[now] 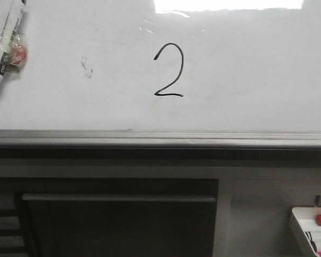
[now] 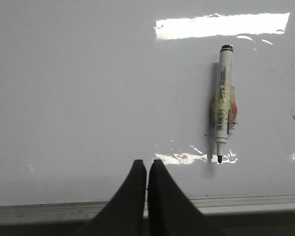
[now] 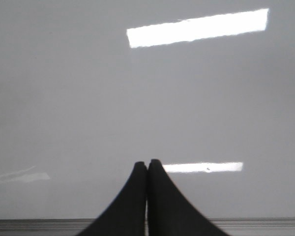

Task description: Write number 2 on whiteboard

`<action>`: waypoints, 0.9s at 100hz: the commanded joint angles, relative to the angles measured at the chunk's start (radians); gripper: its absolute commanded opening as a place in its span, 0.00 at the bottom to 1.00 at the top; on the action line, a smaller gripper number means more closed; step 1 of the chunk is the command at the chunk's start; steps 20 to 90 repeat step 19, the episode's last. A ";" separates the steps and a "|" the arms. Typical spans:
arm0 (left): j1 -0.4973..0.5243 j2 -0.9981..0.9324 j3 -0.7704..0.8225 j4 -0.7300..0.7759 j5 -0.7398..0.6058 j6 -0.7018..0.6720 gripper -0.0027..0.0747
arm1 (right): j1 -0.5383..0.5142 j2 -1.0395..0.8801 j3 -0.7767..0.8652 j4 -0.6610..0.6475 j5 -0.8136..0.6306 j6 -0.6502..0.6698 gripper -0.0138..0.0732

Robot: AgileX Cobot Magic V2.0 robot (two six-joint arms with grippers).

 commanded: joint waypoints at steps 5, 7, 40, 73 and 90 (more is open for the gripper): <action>0.003 -0.023 0.032 -0.008 -0.083 -0.008 0.01 | 0.002 -0.017 0.027 0.001 -0.087 -0.012 0.08; 0.003 -0.023 0.032 -0.008 -0.083 -0.008 0.01 | 0.002 -0.017 0.027 0.001 -0.087 -0.012 0.08; 0.003 -0.023 0.032 -0.008 -0.083 -0.008 0.01 | 0.002 -0.017 0.027 0.001 -0.087 -0.012 0.08; 0.003 -0.023 0.032 -0.008 -0.083 -0.008 0.01 | 0.002 -0.017 0.027 0.001 -0.087 -0.012 0.08; 0.003 -0.023 0.032 -0.008 -0.083 -0.008 0.01 | 0.002 -0.017 0.027 0.001 -0.087 -0.012 0.08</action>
